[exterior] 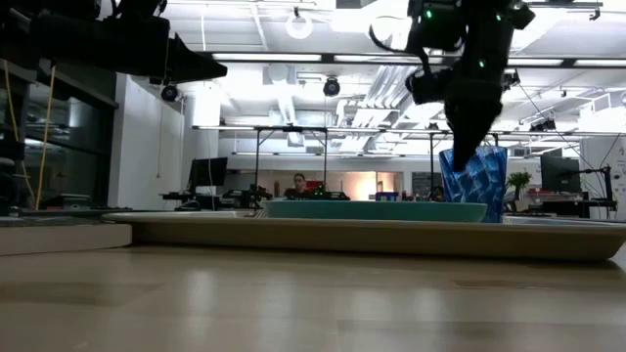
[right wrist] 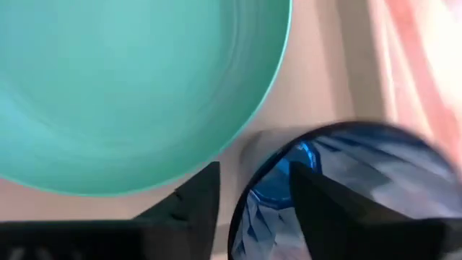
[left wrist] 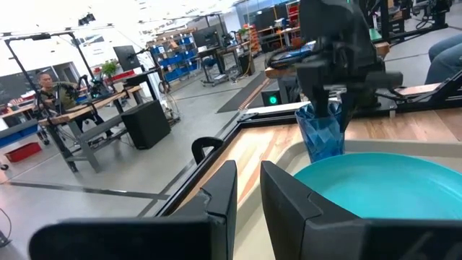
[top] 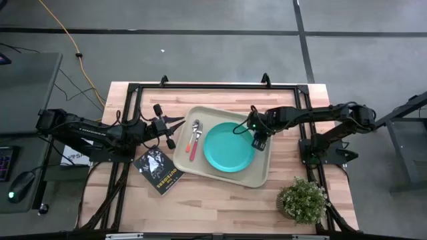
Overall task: Pick and place plate/cup/fork/spoon on tray
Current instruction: Put the blue cup on the top right of the green plate, then return to Home Position
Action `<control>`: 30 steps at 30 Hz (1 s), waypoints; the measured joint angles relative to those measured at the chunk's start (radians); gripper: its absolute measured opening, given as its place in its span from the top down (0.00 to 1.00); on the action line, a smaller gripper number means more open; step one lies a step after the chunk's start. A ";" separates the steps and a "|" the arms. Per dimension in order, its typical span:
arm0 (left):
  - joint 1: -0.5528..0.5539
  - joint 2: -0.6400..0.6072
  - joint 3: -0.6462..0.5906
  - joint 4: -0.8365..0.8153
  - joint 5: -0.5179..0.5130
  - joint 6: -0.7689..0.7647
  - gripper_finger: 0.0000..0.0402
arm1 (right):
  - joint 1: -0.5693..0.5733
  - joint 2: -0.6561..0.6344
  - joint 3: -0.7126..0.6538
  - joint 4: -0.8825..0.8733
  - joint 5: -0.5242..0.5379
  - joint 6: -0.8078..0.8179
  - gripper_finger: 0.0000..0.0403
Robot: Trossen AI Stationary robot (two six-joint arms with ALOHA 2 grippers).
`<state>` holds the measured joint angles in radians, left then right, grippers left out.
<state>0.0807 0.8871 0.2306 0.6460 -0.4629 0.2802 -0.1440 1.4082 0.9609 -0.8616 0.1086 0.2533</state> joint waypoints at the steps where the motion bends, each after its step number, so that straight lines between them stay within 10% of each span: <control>1: 0.000 0.000 0.000 0.000 0.000 0.000 0.88 | 0.000 0.000 0.023 -0.021 0.000 -0.005 0.57; 9: 0.000 0.000 0.000 -0.027 0.000 0.001 0.88 | 0.008 -0.016 0.207 -0.204 0.003 -0.012 0.42; 21: -0.010 0.000 0.000 -0.037 0.000 -0.042 0.88 | 0.091 -0.348 0.113 -0.270 0.121 0.026 0.41; 30: 0.006 0.000 0.027 -0.021 0.070 -0.064 0.88 | 0.116 -0.789 -0.179 0.147 0.179 -0.048 0.56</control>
<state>0.0872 0.8868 0.2575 0.6255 -0.3933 0.2159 -0.0284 0.6192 0.7816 -0.7147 0.2878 0.2049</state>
